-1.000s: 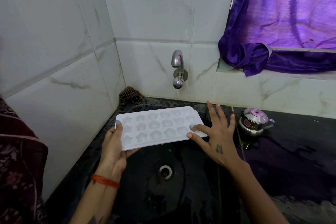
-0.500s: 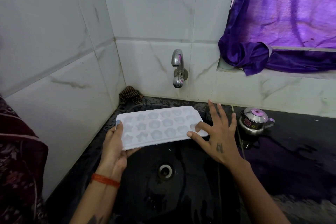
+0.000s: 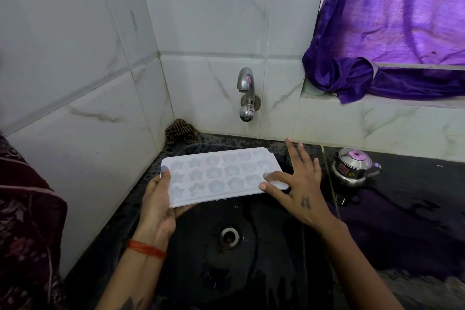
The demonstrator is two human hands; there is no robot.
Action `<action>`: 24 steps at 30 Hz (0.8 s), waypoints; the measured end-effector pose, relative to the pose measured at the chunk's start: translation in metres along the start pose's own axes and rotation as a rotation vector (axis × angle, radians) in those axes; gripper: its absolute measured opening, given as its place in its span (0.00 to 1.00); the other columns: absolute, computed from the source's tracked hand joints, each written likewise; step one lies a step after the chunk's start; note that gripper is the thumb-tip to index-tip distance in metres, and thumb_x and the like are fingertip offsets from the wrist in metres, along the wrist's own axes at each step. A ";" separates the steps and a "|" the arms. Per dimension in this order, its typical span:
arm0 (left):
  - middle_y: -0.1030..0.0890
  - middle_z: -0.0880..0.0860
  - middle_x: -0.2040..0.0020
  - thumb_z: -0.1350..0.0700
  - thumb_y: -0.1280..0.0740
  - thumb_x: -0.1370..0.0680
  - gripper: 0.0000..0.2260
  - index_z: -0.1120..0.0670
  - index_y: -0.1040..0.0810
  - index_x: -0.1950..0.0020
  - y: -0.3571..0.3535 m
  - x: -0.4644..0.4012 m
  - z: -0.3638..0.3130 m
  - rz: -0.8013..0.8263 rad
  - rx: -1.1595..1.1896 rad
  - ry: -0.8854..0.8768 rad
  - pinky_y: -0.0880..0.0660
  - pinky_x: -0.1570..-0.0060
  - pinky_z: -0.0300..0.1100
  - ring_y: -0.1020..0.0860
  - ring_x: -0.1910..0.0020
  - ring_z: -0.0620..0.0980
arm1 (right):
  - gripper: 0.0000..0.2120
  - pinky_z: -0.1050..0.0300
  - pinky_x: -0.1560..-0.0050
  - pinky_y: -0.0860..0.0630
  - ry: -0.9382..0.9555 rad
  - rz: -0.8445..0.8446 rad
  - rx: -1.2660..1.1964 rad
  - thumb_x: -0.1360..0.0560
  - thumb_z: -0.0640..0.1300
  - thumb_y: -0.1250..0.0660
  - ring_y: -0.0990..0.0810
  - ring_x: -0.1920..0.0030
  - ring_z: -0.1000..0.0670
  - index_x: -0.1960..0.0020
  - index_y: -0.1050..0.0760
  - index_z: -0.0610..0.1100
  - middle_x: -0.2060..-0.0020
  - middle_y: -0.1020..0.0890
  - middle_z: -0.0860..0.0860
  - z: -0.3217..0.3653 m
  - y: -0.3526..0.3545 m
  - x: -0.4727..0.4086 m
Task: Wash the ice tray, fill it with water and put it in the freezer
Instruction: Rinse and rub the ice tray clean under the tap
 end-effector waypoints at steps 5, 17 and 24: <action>0.19 0.55 0.45 0.46 0.39 0.21 0.17 0.54 0.27 0.36 0.001 0.000 0.002 -0.004 -0.004 0.005 0.20 0.63 0.51 0.19 0.51 0.54 | 0.23 0.44 0.27 0.66 -0.005 0.011 -0.016 0.33 0.72 0.45 0.60 0.23 0.52 0.60 0.20 0.57 0.23 0.53 0.55 -0.001 0.001 0.000; 0.18 0.53 0.49 0.46 0.40 0.20 0.15 0.53 0.27 0.39 -0.001 0.001 0.003 0.017 -0.021 -0.016 0.21 0.65 0.49 0.19 0.53 0.53 | 0.21 0.45 0.27 0.64 -0.004 -0.020 -0.064 0.32 0.71 0.43 0.60 0.24 0.54 0.53 0.24 0.56 0.24 0.56 0.58 0.004 0.006 0.003; 0.18 0.53 0.50 0.47 0.40 0.20 0.15 0.53 0.27 0.38 -0.002 0.003 0.002 0.023 -0.016 -0.026 0.21 0.61 0.51 0.19 0.53 0.53 | 0.19 0.40 0.27 0.60 0.088 -0.023 -0.076 0.32 0.70 0.41 0.55 0.23 0.50 0.55 0.22 0.58 0.23 0.49 0.54 0.022 0.004 -0.001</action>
Point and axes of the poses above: each hand's wrist, its own x-axis away from the middle knuckle, its own y-axis out of the back of the hand, z = x × y, the point moved 3 cm from there along -x, towards the middle knuckle
